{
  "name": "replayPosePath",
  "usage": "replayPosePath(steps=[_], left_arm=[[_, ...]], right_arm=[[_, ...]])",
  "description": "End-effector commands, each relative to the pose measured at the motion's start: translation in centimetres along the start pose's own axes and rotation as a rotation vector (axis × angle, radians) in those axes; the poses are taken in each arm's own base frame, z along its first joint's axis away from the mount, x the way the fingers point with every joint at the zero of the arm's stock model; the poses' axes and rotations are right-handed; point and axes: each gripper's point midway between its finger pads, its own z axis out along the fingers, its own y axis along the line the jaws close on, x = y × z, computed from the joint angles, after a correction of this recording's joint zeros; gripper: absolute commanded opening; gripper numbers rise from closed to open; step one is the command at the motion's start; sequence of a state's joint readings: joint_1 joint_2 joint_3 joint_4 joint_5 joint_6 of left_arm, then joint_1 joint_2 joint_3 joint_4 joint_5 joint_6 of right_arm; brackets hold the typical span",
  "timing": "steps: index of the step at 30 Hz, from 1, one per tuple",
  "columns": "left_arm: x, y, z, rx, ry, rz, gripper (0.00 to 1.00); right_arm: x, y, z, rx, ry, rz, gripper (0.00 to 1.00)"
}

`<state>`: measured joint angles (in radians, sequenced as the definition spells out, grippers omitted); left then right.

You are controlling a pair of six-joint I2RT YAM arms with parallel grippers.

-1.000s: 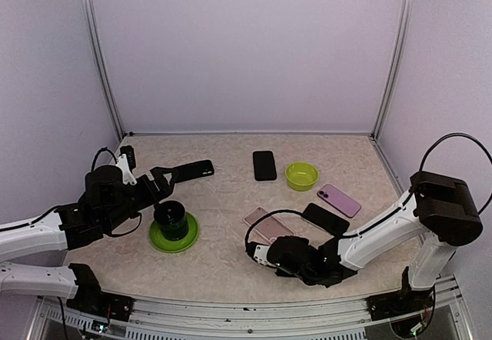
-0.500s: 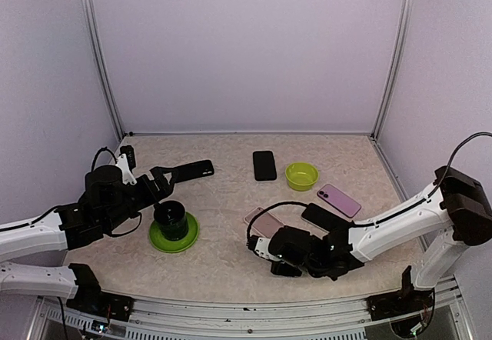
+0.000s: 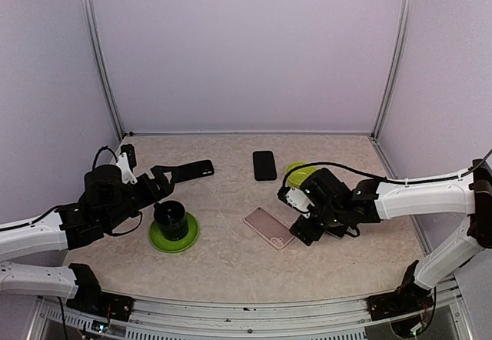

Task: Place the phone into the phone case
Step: Rotate the phone case at the center of the board.

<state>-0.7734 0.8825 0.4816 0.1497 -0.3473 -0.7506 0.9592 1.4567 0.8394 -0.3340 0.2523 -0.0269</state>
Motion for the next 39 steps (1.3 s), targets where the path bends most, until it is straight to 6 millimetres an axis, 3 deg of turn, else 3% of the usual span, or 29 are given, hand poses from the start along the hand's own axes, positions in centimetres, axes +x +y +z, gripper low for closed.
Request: replayPosePath(steps=[1, 7, 11, 15, 20, 26, 31, 39], left_arm=[[-0.1, -0.5, 0.1, 0.031, -0.006, 0.004, 0.99], [0.4, -0.8, 0.3, 0.049, 0.015, 0.017, 0.99], [0.6, -0.6, 0.5, 0.046, 0.021, 0.021, 0.99], [0.8, -0.7, 0.6, 0.047, 0.026, 0.026, 0.99], [1.2, -0.7, 1.0, 0.048, 0.039, 0.031, 0.99], [2.6, -1.3, 1.2, 0.09, 0.095, 0.052, 0.99], [4.4, -3.2, 0.8, 0.153, 0.154, 0.077, 0.99], [8.9, -8.1, 0.9, 0.26, 0.287, 0.203, 0.99]], right_arm=[[0.3, -1.4, -0.2, -0.074, 0.027, 0.126, 0.86], [1.7, -4.0, 1.5, -0.052, 0.097, 0.209, 0.85], [2.7, -3.5, 2.7, -0.069, 0.153, 0.183, 0.8], [1.7, -2.1, 3.3, -0.155, 0.138, 0.195, 0.72], [-0.4, -1.7, 3.7, -0.202, 0.116, 0.194, 0.68], [-1.5, -2.8, 5.0, -0.145, 0.146, 0.181, 0.66], [-0.6, -4.1, 6.2, -0.056, 0.181, 0.203, 0.67], [0.7, -5.1, 5.7, 0.015, 0.19, 0.239, 0.75]])
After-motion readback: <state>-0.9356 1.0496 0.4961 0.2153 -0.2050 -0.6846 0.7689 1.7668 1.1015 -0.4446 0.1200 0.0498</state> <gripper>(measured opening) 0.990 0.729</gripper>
